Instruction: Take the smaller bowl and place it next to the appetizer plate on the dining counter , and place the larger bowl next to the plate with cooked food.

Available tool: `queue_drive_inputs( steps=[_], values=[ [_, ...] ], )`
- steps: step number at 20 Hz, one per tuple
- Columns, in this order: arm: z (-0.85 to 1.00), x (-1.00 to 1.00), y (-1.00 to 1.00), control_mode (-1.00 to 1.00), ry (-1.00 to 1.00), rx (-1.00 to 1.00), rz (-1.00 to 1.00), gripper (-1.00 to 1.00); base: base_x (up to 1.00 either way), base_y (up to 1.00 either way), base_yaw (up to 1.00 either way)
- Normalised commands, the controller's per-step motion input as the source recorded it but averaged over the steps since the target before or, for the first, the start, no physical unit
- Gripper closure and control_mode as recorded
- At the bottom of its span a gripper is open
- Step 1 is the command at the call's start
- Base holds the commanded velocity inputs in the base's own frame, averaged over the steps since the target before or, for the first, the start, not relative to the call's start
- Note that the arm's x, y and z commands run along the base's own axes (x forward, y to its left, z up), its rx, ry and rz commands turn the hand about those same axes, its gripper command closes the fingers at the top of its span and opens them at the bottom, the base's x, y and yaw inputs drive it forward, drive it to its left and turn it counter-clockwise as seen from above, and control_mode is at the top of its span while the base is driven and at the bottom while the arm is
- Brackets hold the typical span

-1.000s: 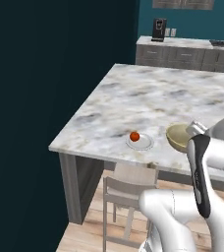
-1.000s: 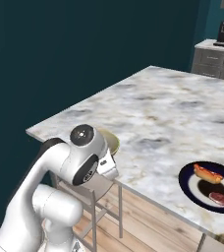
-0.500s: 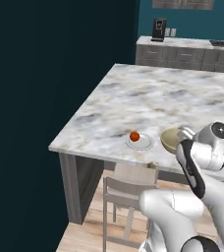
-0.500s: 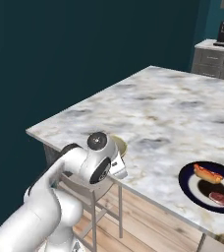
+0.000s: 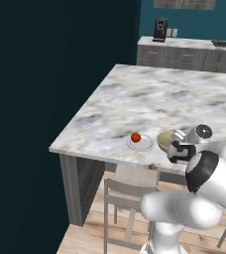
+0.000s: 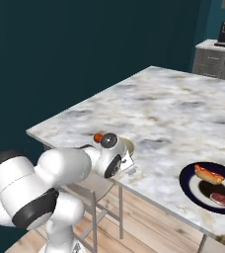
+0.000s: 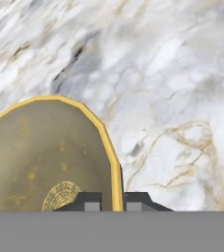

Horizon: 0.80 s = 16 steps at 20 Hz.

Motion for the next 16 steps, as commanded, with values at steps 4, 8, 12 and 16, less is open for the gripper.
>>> queue_drive_inputs(
  steps=[4,8,12,16],
  values=[
    [-0.21,0.45,0.0,-1.0,0.0,0.02,0.0,1.0,0.0,0.0,0.0],
    [-0.05,0.52,-0.03,-1.0,0.0,0.06,0.0,1.0,0.0,0.0,0.0],
    [-0.09,0.39,-0.14,-1.0,0.0,0.08,0.0,1.0,0.0,0.0,0.0],
    [-0.36,0.0,-0.34,-1.0,0.0,0.04,0.0,1.0,0.0,0.0,0.0]
  ],
)
